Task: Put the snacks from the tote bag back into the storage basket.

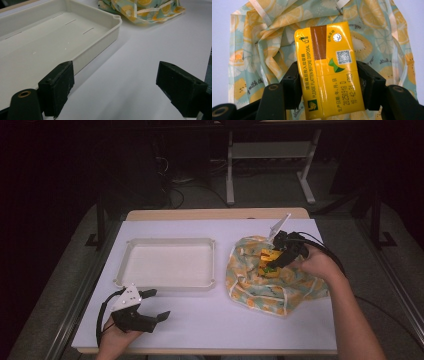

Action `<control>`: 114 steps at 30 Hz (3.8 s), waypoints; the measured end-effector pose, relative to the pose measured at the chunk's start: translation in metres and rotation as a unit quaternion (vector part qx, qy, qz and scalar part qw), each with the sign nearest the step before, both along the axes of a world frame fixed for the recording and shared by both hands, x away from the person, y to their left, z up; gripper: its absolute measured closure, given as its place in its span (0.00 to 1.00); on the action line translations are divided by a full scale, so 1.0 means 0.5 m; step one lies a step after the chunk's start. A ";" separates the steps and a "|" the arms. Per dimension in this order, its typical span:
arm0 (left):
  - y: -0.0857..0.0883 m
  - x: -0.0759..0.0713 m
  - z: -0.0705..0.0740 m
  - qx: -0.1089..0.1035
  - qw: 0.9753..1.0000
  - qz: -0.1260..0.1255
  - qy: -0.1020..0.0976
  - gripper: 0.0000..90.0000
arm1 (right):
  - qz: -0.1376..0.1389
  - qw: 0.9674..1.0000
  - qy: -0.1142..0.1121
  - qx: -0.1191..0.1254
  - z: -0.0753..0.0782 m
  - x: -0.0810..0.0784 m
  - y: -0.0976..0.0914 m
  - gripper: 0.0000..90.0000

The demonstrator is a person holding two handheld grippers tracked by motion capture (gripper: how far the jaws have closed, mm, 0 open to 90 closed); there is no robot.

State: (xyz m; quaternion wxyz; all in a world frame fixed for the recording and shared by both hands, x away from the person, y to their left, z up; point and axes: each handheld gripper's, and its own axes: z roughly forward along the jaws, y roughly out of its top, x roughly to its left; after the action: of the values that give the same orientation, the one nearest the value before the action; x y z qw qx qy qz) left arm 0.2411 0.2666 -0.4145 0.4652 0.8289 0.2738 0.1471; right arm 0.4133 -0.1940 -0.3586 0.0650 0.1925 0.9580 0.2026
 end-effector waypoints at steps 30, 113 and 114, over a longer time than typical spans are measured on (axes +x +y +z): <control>0.003 -0.001 0.002 -0.002 1.000 0.003 -0.001 0.16 | 0.006 1.000 0.008 0.002 0.007 0.000 -0.006 0.53; 0.038 0.008 -0.003 -0.004 1.000 0.022 -0.001 0.16 | 0.144 0.988 0.002 0.060 0.178 -0.001 0.354 0.54; 0.038 0.009 -0.003 -0.004 1.000 0.023 -0.002 0.16 | 0.144 0.988 0.002 0.060 0.178 -0.001 0.354 0.54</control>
State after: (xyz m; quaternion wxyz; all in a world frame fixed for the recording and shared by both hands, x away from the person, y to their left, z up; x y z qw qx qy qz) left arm 0.2455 0.2855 -0.4161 0.4655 0.8204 0.2918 0.1585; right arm 0.4126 -0.0170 -0.2696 0.0215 0.0561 0.9620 0.2664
